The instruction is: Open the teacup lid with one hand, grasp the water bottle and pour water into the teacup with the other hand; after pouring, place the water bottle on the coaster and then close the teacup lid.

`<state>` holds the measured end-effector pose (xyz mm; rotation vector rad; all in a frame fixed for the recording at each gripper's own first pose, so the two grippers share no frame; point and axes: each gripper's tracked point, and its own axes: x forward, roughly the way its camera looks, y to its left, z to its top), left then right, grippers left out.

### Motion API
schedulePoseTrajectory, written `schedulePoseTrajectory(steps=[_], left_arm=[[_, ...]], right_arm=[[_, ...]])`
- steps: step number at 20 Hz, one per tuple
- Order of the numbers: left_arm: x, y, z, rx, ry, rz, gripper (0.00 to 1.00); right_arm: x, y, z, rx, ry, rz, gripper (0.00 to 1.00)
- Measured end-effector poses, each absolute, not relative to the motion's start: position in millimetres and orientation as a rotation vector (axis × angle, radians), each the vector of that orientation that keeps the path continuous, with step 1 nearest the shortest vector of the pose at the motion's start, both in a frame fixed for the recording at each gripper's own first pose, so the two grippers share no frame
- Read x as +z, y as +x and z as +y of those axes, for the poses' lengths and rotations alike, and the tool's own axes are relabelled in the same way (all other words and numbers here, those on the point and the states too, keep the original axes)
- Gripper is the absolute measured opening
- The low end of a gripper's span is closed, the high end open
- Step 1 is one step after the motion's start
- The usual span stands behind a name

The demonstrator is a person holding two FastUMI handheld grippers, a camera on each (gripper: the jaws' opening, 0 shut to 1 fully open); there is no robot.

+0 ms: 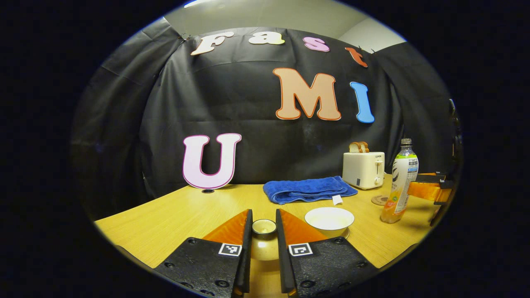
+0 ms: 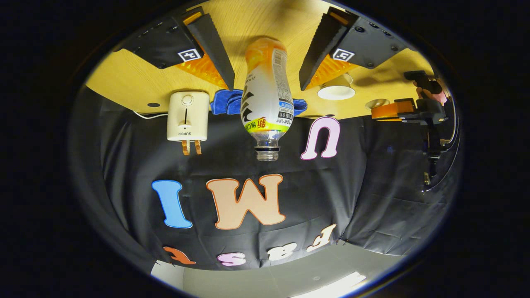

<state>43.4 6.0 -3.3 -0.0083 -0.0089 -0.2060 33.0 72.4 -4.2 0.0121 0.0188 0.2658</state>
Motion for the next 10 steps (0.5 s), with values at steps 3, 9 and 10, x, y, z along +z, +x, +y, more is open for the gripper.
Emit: schedulePoseTrajectory(steps=[3,9,10], left_arm=[[-3,42,14,-0.185,-0.007,-0.009,0.26],[-4,41,22,-0.167,-0.006,-0.008,0.26],[-4,41,24,-0.162,-0.004,-0.008,0.26]], right_arm=[[-6,43,79,0.272,0.012,0.020,0.97],[-12,63,85,0.253,0.007,0.062,0.98],[-15,66,85,0.246,0.004,0.074,0.96]])
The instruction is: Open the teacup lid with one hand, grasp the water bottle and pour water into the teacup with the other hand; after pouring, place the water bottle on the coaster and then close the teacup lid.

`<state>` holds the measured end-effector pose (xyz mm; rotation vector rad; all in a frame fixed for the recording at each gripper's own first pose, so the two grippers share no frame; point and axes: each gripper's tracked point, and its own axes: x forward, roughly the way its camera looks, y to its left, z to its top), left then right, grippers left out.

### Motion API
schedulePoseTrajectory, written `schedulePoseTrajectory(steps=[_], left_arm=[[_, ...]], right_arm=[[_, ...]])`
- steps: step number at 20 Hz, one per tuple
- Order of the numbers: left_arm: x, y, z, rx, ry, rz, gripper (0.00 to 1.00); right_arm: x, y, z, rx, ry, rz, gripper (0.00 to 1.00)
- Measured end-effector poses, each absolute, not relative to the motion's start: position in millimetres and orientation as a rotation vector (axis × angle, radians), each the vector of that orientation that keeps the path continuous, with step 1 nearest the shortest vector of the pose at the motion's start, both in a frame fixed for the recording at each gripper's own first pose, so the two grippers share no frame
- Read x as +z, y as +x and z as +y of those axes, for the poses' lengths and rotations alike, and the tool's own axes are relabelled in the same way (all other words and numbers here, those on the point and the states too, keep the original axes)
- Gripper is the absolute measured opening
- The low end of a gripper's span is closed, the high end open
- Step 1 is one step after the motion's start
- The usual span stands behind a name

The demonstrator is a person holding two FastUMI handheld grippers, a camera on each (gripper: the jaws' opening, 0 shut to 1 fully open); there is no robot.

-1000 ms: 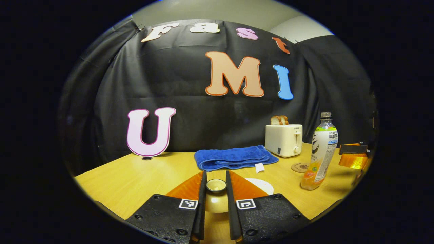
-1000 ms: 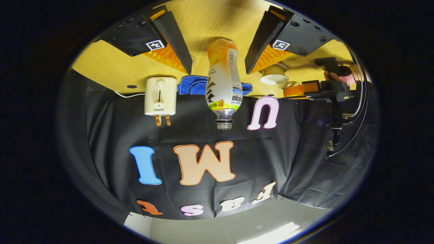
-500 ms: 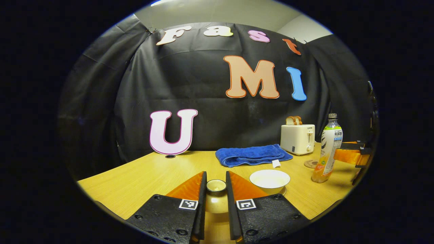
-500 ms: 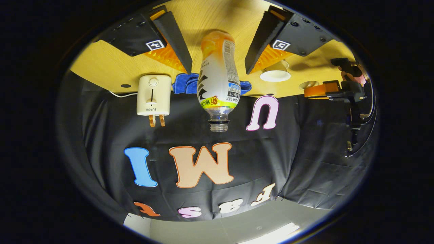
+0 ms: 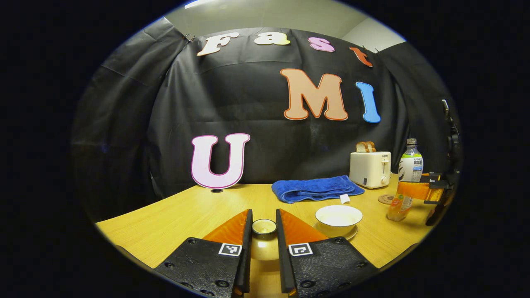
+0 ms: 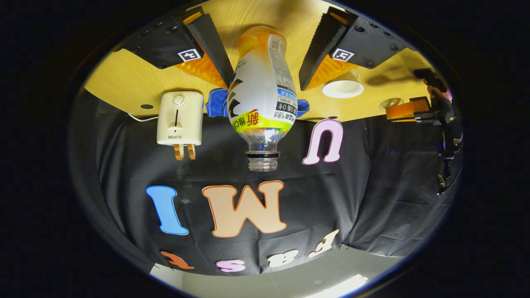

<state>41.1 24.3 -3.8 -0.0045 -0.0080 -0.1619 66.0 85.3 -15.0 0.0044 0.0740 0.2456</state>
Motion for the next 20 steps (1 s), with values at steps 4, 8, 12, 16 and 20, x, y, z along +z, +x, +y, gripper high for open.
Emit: schedulePoseTrajectory(steps=[4,8,12,16,20], left_arm=[[-4,39,33,-0.141,-0.004,-0.008,0.26],[-4,39,37,-0.129,-0.005,-0.007,0.26],[-6,38,40,-0.122,-0.005,-0.004,0.26],[-5,38,38,-0.121,-0.005,-0.005,0.26],[-5,39,40,-0.117,-0.005,-0.005,0.26]], right_arm=[[-19,74,84,0.207,-0.014,0.091,0.77],[-15,71,83,0.185,-0.044,0.085,0.71],[-11,70,82,0.160,-0.114,0.092,0.72],[28,83,84,0.121,-0.256,0.027,0.71],[57,92,89,0.087,-0.490,-0.029,0.72]])
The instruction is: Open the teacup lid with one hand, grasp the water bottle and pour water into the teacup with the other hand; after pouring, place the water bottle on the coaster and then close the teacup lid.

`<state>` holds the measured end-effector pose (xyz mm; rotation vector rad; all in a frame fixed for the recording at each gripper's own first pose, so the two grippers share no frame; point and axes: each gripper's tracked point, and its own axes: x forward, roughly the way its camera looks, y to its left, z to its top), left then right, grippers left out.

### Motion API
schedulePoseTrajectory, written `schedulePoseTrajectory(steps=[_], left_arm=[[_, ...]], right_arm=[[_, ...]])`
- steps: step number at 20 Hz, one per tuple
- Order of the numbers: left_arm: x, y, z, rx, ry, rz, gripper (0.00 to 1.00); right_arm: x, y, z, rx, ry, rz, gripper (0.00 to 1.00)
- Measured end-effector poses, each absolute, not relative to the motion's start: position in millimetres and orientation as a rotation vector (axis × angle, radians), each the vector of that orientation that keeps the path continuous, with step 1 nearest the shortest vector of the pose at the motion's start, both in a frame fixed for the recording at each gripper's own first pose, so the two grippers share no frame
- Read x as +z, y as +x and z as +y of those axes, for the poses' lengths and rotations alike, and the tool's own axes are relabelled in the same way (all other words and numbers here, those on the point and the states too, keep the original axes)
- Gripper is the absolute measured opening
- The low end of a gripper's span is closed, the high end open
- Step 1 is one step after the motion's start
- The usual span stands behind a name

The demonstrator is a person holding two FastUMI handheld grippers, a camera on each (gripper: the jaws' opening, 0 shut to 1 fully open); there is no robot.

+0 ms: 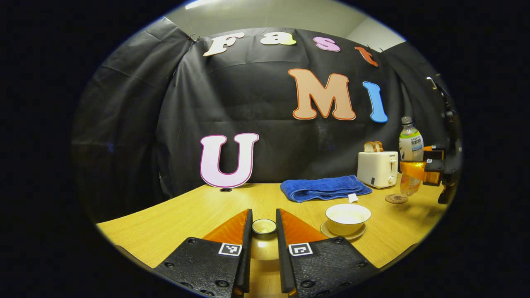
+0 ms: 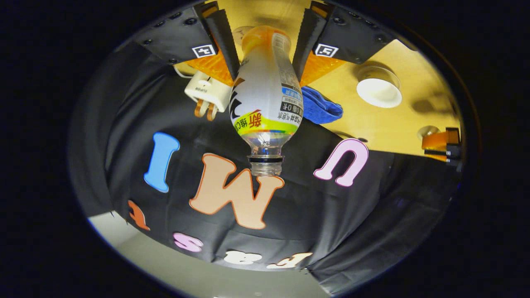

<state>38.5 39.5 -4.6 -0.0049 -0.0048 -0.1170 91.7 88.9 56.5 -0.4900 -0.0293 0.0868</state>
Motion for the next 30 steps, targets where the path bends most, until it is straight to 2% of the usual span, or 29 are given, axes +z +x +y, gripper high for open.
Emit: schedulePoseTrajectory(steps=[5,13,17,23,30], left_arm=[[-6,38,40,-0.110,-0.006,-0.004,0.26],[-5,39,39,-0.110,-0.008,-0.003,0.27],[-6,39,40,-0.110,-0.008,-0.003,0.26],[-5,38,40,-0.110,-0.008,-0.003,0.26],[-6,39,40,-0.112,-0.008,-0.002,0.26]], right_arm=[[67,102,105,0.065,-0.790,-0.073,0.71],[25,106,135,0.098,-1.181,-0.092,0.71],[11,110,137,0.108,-1.305,-0.102,0.70],[-7,103,148,0.082,-1.552,-0.183,0.72],[-14,100,149,0.048,-1.721,-0.280,0.71]])
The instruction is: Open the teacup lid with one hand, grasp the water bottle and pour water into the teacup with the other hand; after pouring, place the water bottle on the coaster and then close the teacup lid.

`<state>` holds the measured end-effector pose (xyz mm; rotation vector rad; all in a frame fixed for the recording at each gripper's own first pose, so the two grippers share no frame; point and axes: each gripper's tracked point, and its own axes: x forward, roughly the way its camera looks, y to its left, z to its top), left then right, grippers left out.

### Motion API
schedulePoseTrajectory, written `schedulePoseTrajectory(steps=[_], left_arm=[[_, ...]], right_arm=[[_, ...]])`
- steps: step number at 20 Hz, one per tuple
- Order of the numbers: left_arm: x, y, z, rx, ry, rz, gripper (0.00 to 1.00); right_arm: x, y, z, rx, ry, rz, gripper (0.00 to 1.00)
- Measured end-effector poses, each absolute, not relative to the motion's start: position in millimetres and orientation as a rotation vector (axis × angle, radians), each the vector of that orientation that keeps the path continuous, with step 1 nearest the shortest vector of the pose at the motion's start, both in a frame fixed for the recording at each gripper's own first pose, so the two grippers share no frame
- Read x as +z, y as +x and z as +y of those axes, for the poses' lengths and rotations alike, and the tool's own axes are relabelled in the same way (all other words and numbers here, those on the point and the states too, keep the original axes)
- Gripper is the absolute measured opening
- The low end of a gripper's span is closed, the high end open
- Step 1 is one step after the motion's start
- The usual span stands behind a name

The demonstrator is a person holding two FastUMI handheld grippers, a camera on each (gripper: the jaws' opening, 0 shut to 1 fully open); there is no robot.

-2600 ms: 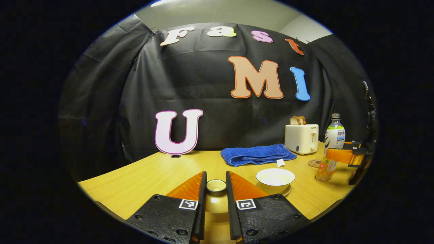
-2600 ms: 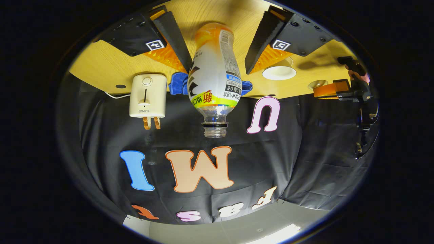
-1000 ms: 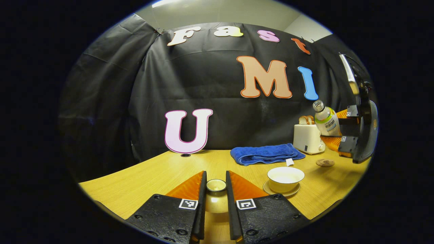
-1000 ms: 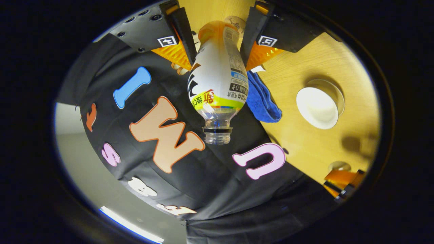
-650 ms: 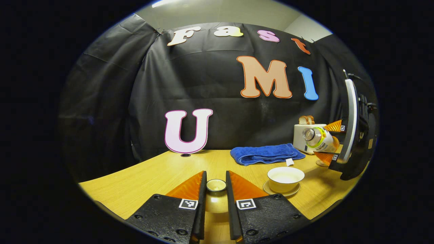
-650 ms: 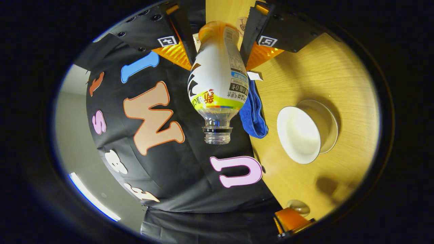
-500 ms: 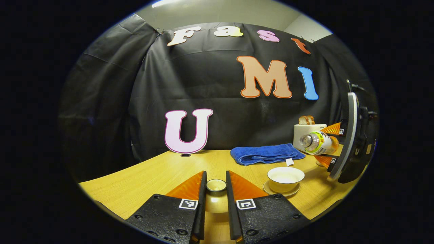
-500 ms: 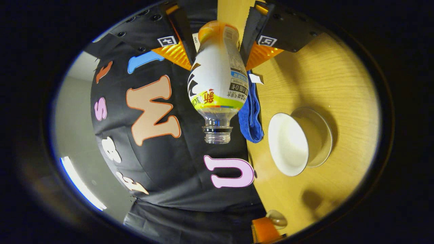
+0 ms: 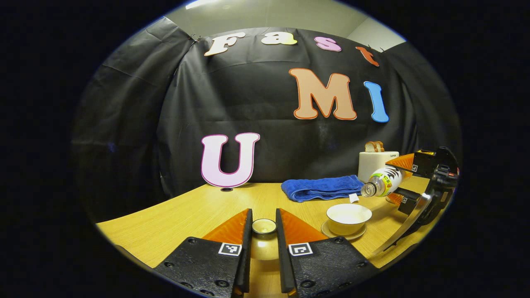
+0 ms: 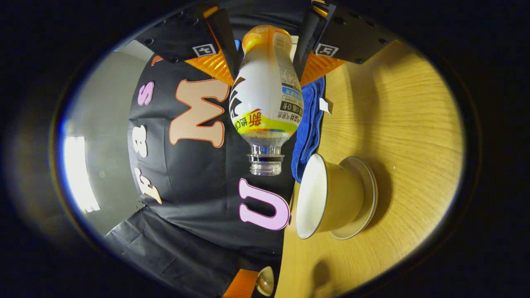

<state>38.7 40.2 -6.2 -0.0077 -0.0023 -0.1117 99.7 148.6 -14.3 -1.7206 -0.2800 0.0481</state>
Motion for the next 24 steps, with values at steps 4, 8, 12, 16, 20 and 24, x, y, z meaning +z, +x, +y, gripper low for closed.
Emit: schedulePoseTrajectory(steps=[4,8,12,16,20,24], left_arm=[[-6,39,40,-0.114,-0.009,-0.003,0.26],[-6,39,40,-0.114,-0.008,-0.002,0.26],[-5,39,38,-0.117,-0.008,-0.002,0.27],[-5,39,39,-0.117,-0.009,-0.001,0.26],[-5,38,39,-0.118,-0.009,-0.001,0.26],[-5,39,39,-0.118,-0.009,-0.001,0.26]], right_arm=[[-10,101,150,0.036,-1.790,-0.325,0.70],[-5,102,152,0.030,-1.861,-0.352,0.70],[-1,103,153,0.009,-1.892,-0.376,0.70],[8,103,155,-0.013,-1.921,-0.425,0.70],[19,97,162,-0.016,-1.951,-0.461,0.72],[21,95,165,-0.007,-2.005,-0.482,0.72]])
